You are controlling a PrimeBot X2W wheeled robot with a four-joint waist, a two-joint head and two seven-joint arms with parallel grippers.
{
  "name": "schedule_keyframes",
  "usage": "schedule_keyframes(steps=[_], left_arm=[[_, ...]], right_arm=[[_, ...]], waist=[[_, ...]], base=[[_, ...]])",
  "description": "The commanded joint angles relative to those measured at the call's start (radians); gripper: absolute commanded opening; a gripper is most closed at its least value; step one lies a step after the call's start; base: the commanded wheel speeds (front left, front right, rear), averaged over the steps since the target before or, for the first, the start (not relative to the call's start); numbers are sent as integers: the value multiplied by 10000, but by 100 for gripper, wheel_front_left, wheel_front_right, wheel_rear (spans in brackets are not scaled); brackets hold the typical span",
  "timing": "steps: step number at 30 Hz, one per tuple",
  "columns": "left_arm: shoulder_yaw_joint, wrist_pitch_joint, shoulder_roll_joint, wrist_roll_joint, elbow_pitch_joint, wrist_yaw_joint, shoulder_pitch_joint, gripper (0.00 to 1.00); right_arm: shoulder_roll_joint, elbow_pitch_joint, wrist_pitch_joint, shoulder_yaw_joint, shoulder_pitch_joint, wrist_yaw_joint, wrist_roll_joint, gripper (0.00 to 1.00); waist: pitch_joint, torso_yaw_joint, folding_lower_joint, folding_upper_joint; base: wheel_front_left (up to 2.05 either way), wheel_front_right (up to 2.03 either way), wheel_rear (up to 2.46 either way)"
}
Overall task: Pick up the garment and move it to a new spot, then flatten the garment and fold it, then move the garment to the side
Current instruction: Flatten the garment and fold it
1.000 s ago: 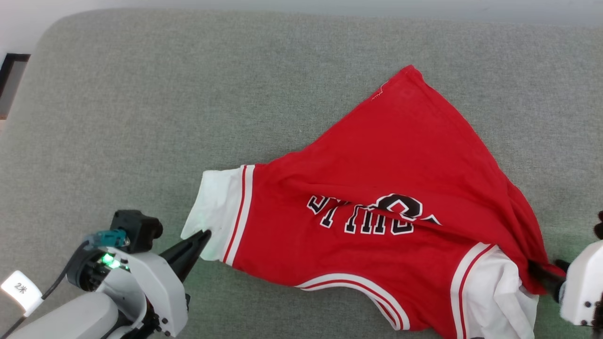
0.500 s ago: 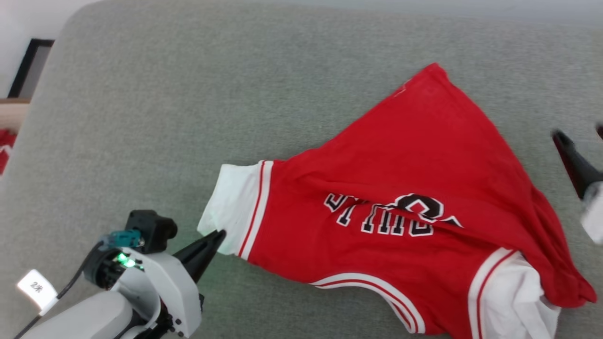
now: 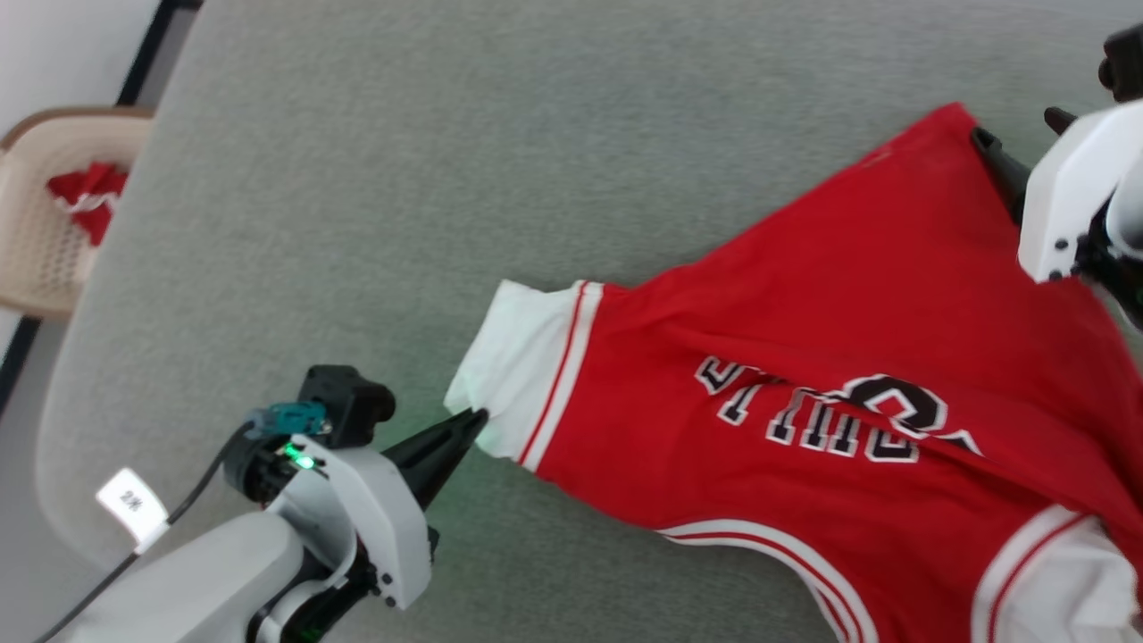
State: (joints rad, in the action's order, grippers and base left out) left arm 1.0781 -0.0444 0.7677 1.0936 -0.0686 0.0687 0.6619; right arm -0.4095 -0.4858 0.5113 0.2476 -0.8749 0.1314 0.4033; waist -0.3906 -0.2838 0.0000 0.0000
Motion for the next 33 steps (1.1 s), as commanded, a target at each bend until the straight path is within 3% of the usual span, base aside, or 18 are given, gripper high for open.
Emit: schedule_keyframes(steps=[1,11,12,13,14,16,24,33], left_arm=[[20,-2,-74,-74,-58,-66,85,0],[147,-133,-645,-108,-769,-534,314,0],[151,-150,-670,-108,-823,-555,315,0],[156,-149,-693,-99,-874,-593,319,0],[157,-164,-708,-91,-916,-610,328,0],[147,-177,-721,-76,-995,-617,359,0],[54,-76,-479,-47,-1085,-615,535,0],[-417,1009,695,-100,-565,-161,1636,0]], right_arm=[[-60,-231,30,92,-182,-16,-33,100],[257,-4229,1659,859,-1918,-16,160,100],[329,-4481,1893,948,-1974,-14,186,90],[352,-4716,2087,1016,-2043,-14,173,41],[358,-4903,2269,1129,-2098,-14,115,0],[350,-5170,2518,1296,-2205,-14,41,0],[387,-5170,1795,1260,-2965,-19,106,0],[398,-3831,747,1227,-3169,-18,864,0]], waist=[[-304,-474,0,0],[-608,-1190,0,0],[-616,-1209,0,0],[-623,-1220,0,0],[-629,-1223,0,0],[-624,-1196,0,0],[-335,-654,0,0],[601,455,0,0]], base=[[0,0,0],[0,0,0],[0,0,0],[0,0,0],[0,0,0],[0,0,0],[0,0,0],[0,0,0]])
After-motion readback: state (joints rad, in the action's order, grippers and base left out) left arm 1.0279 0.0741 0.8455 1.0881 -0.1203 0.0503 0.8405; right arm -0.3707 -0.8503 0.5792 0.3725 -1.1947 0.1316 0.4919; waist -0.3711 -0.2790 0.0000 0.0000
